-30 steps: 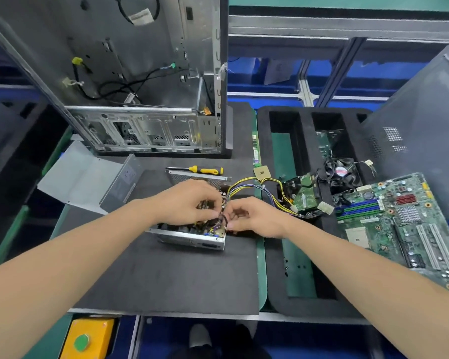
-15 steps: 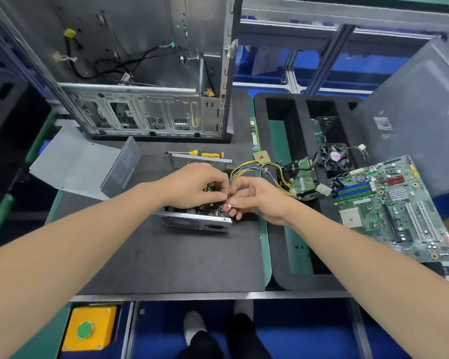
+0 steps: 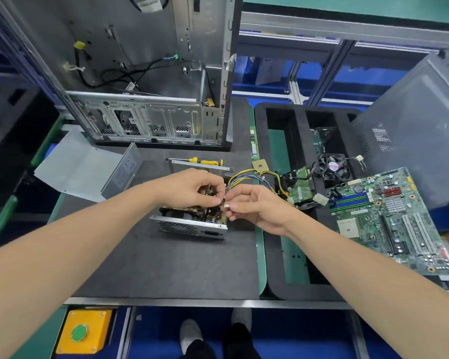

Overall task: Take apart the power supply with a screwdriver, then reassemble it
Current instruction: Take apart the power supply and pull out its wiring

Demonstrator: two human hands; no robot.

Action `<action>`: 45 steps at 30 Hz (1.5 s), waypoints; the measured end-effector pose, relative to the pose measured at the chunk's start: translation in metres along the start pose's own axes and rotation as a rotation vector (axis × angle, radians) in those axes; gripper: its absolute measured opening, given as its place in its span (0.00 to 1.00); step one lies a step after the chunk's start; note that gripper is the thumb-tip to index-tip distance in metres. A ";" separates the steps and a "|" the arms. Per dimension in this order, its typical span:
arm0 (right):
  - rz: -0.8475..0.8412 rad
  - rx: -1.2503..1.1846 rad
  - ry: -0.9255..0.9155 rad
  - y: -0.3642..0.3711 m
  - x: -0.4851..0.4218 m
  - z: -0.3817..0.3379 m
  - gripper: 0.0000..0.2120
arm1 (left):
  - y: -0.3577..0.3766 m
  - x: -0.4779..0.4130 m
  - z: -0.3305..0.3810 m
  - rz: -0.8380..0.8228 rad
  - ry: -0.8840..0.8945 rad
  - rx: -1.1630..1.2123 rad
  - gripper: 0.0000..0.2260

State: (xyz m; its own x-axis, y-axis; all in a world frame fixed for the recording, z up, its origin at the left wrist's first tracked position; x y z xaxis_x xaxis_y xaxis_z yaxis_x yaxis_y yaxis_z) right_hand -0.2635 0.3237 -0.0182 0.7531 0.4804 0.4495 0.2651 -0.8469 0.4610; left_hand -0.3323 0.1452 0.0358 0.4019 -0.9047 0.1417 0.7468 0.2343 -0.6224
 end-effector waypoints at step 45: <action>0.192 0.626 0.068 0.017 -0.013 -0.034 0.20 | 0.004 -0.001 -0.008 0.144 -0.008 0.139 0.12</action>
State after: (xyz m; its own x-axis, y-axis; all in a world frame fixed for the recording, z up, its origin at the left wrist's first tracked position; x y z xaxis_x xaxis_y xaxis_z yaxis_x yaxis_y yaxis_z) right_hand -0.2886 0.3104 0.0097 0.7876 0.3038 0.5360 0.4458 -0.8815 -0.1554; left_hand -0.3340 0.1446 0.0266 0.5139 -0.8554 0.0655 0.7469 0.4085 -0.5247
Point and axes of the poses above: each hand's wrist, its own x-axis away from the middle knuckle, its own y-axis out of the palm, z = x × y, the point moved 4 cm from there along -x, towards the middle knuckle, and after that the axes turned 10 degrees about y, right-handed, at the moved point
